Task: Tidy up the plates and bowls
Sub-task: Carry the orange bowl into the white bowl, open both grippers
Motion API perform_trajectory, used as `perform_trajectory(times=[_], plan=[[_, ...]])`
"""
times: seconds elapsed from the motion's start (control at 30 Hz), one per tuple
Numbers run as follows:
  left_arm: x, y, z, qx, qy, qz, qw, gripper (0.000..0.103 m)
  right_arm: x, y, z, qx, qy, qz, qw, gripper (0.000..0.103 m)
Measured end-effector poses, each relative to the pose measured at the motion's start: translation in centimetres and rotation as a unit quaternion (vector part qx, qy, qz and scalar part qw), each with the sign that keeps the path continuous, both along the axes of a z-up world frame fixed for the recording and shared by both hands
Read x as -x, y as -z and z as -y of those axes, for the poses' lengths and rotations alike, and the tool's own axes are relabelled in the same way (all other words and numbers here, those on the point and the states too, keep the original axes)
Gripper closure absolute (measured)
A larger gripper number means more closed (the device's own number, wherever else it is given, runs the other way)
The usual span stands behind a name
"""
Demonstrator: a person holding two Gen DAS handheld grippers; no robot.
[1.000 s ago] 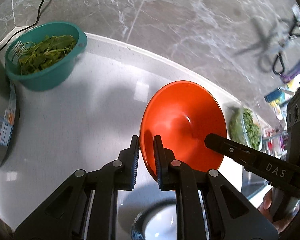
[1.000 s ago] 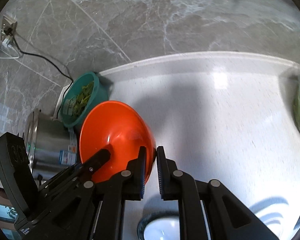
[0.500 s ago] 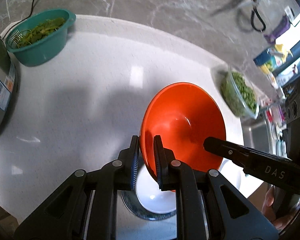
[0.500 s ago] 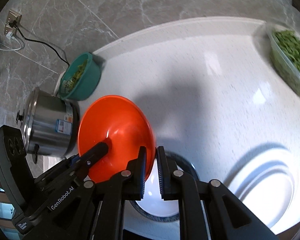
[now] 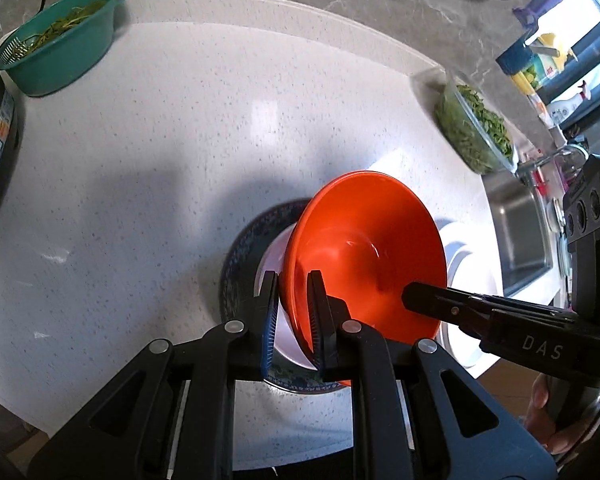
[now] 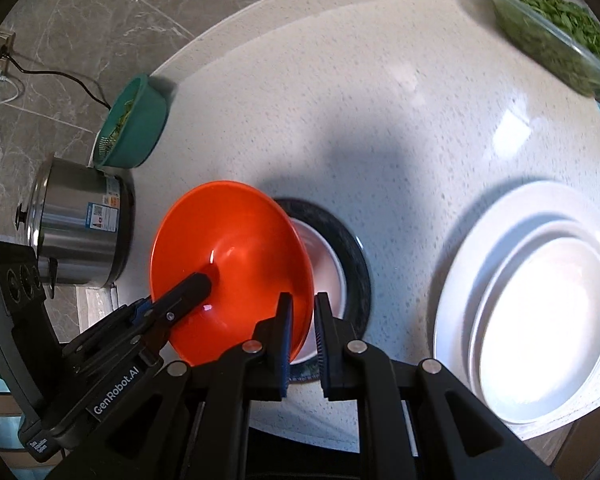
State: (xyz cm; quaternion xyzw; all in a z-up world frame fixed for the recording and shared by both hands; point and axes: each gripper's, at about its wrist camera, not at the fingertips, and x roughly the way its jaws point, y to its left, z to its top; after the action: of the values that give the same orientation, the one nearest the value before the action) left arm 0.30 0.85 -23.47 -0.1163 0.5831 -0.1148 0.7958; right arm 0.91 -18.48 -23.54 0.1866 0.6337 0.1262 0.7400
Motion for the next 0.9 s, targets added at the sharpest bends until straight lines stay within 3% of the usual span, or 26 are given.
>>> perform_trajectory(times=[0.57,0.77,0.9], plan=[[0.5,3.1,0.6,-0.013,0.002,-0.021,0.9997,0.089,0.8,2.5,0.8,-0.009,0.005,-0.027,1.000,0.089],[0.5,2.6,0.9,-0.019,0.019,-0.010,0.9996,0.079,0.9,2.6,1.1,-0.015,0.011,-0.031,0.999,0.089],[0.5,2.3,1.1,-0.009,0.030,-0.003,0.9995,0.064,0.9,2.6,1.1,-0.013,0.008,-0.028,0.999,0.091]])
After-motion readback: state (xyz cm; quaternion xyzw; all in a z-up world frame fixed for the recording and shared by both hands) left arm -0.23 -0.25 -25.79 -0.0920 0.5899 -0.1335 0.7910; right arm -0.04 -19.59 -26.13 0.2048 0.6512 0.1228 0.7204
